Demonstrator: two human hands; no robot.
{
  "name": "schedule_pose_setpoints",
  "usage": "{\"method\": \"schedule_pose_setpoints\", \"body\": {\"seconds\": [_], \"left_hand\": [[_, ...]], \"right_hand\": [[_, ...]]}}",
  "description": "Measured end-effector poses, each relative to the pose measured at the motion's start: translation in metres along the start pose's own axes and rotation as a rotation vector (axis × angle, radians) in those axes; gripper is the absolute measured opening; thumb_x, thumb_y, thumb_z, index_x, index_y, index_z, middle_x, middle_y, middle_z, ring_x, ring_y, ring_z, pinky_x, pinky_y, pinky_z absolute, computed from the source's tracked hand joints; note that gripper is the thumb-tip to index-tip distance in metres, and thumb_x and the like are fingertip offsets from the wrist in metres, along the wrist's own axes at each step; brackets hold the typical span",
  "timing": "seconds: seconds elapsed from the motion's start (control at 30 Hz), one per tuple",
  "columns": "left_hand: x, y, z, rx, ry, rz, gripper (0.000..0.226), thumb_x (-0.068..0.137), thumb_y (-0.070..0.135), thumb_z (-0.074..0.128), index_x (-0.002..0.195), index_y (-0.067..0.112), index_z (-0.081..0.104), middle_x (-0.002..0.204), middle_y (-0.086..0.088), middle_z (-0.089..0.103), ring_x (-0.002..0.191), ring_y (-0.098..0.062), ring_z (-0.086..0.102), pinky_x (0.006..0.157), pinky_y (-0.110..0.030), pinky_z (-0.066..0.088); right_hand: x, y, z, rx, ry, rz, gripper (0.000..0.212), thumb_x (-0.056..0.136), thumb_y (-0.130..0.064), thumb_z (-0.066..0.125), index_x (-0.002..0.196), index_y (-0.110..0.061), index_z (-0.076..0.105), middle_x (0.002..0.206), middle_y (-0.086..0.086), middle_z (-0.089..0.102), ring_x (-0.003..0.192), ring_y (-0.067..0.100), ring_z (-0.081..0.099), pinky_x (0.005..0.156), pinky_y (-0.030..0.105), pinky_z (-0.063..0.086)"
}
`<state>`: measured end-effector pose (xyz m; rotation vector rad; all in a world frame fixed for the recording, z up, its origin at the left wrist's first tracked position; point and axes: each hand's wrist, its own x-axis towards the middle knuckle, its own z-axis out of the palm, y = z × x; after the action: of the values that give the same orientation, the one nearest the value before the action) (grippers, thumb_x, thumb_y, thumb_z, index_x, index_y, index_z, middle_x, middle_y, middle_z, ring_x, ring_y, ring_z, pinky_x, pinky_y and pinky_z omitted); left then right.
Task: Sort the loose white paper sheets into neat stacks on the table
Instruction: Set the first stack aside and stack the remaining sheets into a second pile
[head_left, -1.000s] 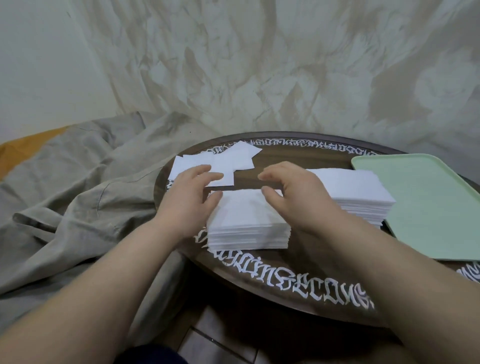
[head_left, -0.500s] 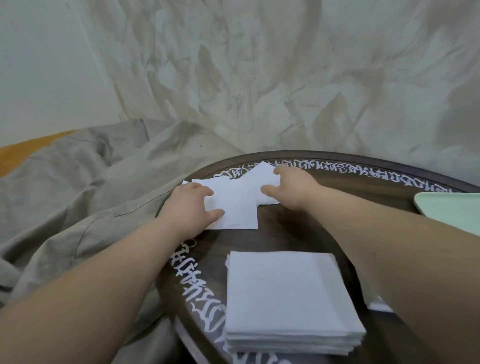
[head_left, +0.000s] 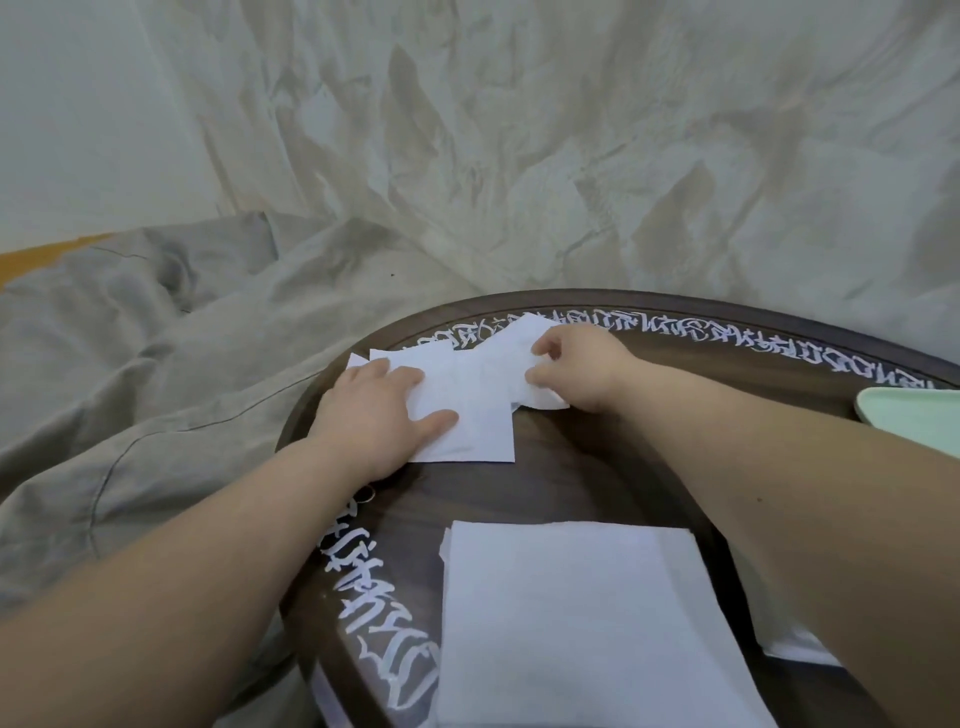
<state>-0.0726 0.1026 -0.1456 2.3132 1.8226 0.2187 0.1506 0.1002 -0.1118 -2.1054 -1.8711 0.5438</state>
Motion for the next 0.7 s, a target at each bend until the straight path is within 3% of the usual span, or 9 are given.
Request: {"method": "schedule_pose_setpoints", "body": {"seconds": [0.13,0.23,0.3,0.37,0.43,0.5,0.6,0.7], "left_hand": [[-0.001,0.004,-0.001,-0.007,-0.037,0.017,0.073,0.079,0.071,0.05,0.142,0.035,0.038,0.153,-0.001,0.029,0.14,-0.026,0.025,0.115,-0.038,0.021],[-0.002,0.006,-0.004,-0.048,-0.077,0.076,0.073,0.079,0.067,0.055,0.143,0.035,0.037,0.155,0.0,0.025,0.143,-0.023,0.02,0.115,-0.035,0.017],[-0.004,0.007,-0.009,-0.09,-0.145,0.128,0.076,0.076,0.065,0.062,0.142,0.038,0.036,0.157,0.003,0.019,0.144,-0.019,0.016,0.115,-0.033,0.015],[-0.005,0.006,-0.011,-0.1,-0.196,0.165,0.085,0.066,0.072,0.065,0.14,0.044,0.035,0.158,0.004,0.016,0.146,-0.017,0.01,0.118,-0.036,0.013],[-0.008,0.004,-0.01,-0.043,-0.195,0.18,0.094,0.056,0.084,0.058,0.14,0.048,0.033,0.158,0.006,0.014,0.147,-0.016,0.0,0.119,-0.046,0.01],[-0.011,0.003,-0.006,-0.002,-0.166,0.176,0.09,0.062,0.083,0.056,0.141,0.048,0.031,0.159,0.009,0.008,0.147,-0.015,-0.009,0.117,-0.053,0.006],[-0.015,0.004,-0.002,-0.012,-0.162,0.162,0.086,0.072,0.076,0.054,0.146,0.043,0.024,0.16,0.01,-0.004,0.146,-0.015,-0.014,0.118,-0.053,0.004],[-0.015,0.002,0.001,0.011,-0.203,0.144,0.09,0.077,0.075,0.047,0.15,0.037,0.012,0.16,0.006,-0.011,0.146,-0.019,-0.014,0.119,-0.049,0.001]], "right_hand": [[0.004,0.001,-0.002,0.501,0.128,0.145,0.076,0.086,-0.024,0.065,0.148,-0.015,0.022,0.147,0.007,0.036,0.125,0.026,0.044,0.091,0.029,0.039],[0.008,0.0,-0.004,0.65,0.152,0.284,0.087,0.084,-0.02,0.068,0.15,-0.013,0.012,0.143,0.009,0.037,0.119,0.031,0.048,0.096,0.041,0.046],[0.011,-0.001,-0.002,0.732,0.117,0.313,0.074,0.082,-0.013,0.068,0.143,-0.008,0.026,0.131,0.004,0.044,0.112,0.031,0.052,0.089,0.044,0.052],[0.011,-0.003,0.002,0.867,0.042,0.307,0.047,0.082,-0.001,0.064,0.126,-0.004,0.047,0.125,0.013,0.055,0.105,0.032,0.059,0.076,0.041,0.056],[0.009,-0.003,0.005,0.784,0.001,0.3,0.029,0.08,0.003,0.06,0.108,-0.002,0.056,0.114,0.018,0.061,0.099,0.033,0.062,0.077,0.041,0.057],[0.006,-0.002,0.004,0.633,-0.01,0.294,0.017,0.079,0.001,0.061,0.096,-0.002,0.058,0.104,0.017,0.061,0.091,0.031,0.061,0.079,0.039,0.054],[0.002,0.0,0.003,0.572,0.023,0.292,0.017,0.082,0.0,0.058,0.098,0.0,0.06,0.104,0.016,0.06,0.091,0.03,0.058,0.078,0.037,0.05],[0.001,0.005,-0.002,0.495,0.209,0.284,0.019,0.084,-0.001,0.052,0.1,0.0,0.061,0.102,0.014,0.063,0.095,0.032,0.059,0.079,0.037,0.05]]}}
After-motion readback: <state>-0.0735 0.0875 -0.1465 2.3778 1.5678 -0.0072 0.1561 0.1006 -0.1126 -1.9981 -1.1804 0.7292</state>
